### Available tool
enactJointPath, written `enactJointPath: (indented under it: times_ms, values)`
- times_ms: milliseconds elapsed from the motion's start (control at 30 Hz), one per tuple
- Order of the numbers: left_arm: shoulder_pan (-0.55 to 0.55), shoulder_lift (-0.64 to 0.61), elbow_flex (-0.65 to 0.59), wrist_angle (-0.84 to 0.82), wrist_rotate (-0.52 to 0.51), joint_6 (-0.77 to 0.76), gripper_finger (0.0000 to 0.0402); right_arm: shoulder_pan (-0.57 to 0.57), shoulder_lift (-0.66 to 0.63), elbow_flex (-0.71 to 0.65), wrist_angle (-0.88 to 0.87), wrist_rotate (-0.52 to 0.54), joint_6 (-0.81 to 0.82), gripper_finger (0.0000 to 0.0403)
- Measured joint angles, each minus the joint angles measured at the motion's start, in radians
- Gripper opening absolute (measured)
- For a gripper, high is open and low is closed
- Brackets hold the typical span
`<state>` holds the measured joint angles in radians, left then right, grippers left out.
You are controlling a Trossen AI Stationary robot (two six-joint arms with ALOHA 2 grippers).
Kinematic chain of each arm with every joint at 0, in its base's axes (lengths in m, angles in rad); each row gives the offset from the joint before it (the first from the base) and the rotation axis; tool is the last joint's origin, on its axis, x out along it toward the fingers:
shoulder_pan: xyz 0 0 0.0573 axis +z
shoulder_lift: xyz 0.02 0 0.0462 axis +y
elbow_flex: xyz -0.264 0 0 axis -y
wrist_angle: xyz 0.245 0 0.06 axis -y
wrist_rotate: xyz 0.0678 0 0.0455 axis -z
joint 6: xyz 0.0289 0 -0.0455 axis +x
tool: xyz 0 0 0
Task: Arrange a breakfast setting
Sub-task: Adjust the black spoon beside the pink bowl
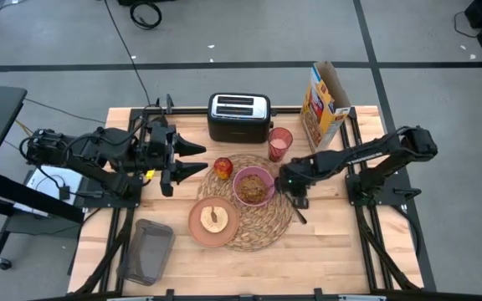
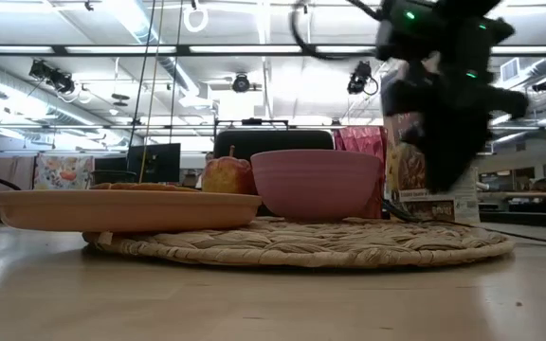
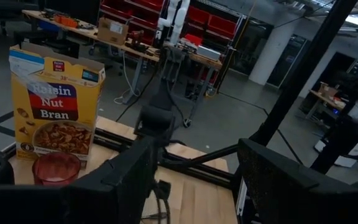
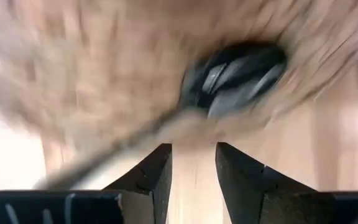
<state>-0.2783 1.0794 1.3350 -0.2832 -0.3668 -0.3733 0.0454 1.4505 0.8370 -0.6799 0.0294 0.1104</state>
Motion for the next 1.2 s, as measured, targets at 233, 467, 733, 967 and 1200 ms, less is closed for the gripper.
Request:
enactJointPath:
  times_ms: [233,467,733,967,1200]
  values:
    - [-0.001,0.0,0.0,0.0,0.0,0.0,0.0243,0.121,0.02,-0.118,-0.049,-0.051,0.03,0.0131]
    - [-0.001,0.0,0.0,0.0,0.0,0.017,0.0243,0.265,0.106,-0.111,0.162,-0.094,0.165,0.0131]
    - [-0.001,0.0,0.0,0.002,0.0,0.018,0.0243,0.282,0.127,0.02,0.142,-0.074,0.21,0.0131]
    - [-0.001,0.0,0.0,0.003,0.0,0.013,0.0243,0.239,0.113,0.026,-0.061,0.001,0.182,0.0131]
    - [-0.011,0.0,0.0,0.002,0.0,-0.017,0.0243,0.164,0.056,-0.013,-0.258,-0.033,0.307,0.0131]
